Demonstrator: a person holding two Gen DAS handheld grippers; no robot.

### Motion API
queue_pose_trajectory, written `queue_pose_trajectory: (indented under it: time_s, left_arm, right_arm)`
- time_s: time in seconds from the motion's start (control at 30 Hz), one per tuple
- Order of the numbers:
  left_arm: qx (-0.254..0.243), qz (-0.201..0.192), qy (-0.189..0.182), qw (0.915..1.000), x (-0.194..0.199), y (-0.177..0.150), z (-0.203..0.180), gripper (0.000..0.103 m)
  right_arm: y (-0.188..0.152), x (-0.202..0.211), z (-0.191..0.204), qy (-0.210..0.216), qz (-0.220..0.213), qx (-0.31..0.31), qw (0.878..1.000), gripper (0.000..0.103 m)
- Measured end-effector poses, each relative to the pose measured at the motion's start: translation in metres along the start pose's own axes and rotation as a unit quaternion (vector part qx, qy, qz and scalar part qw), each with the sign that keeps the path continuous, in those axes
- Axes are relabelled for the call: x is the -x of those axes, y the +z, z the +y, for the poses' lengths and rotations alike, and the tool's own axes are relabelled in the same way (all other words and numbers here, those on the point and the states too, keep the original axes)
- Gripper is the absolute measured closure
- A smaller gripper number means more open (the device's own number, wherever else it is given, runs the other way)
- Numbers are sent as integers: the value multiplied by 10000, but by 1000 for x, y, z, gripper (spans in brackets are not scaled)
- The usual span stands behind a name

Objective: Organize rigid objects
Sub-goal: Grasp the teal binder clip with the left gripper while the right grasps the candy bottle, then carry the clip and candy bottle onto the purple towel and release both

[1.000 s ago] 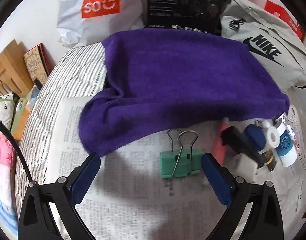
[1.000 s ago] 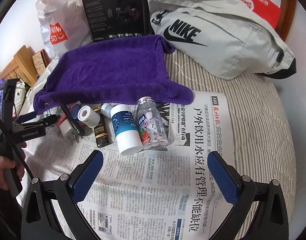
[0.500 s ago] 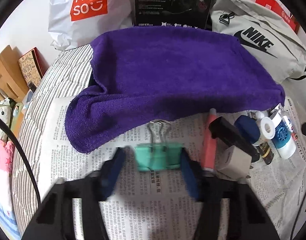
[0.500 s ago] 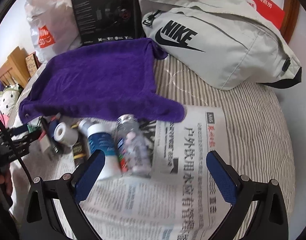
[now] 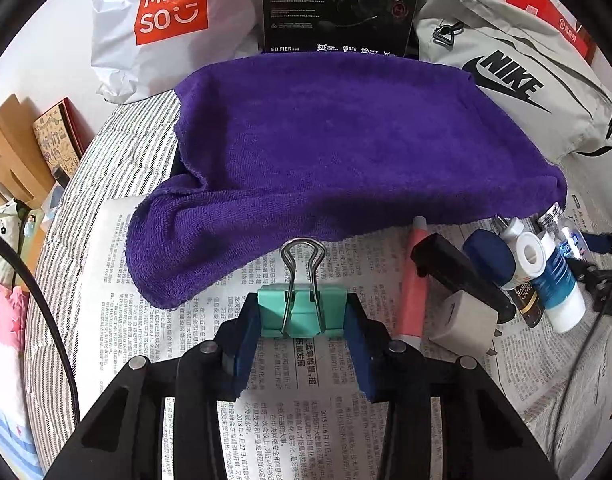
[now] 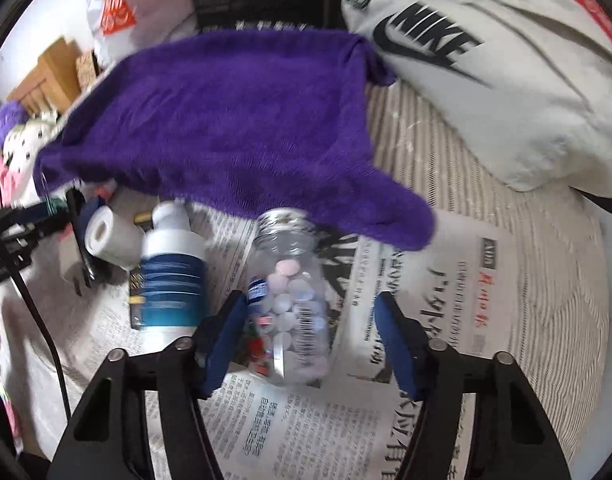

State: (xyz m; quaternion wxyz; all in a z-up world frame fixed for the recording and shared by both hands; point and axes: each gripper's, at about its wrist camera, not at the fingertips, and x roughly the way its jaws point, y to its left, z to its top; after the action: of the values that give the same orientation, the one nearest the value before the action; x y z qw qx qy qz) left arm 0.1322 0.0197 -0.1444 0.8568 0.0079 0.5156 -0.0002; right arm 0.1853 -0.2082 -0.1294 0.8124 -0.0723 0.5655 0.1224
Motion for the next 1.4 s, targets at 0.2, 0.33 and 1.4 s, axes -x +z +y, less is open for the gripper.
queue_pose_trajectory:
  time_s: [0.2,0.33,1.4]
  left_arm:
    - [-31,-35,26,10000,0,-1,-1,64]
    - [-33,-47,25,10000,0,-1,-1,64]
    - [-25,-572,-315,9979,74,29,22,64]
  right_arm:
    - [-4,3,4,134,-165,43,9998,58]
    - [-8,5,6,187,-239,122,9995,62]
    - [6,72,-12,655,-798,-387,9939,62]
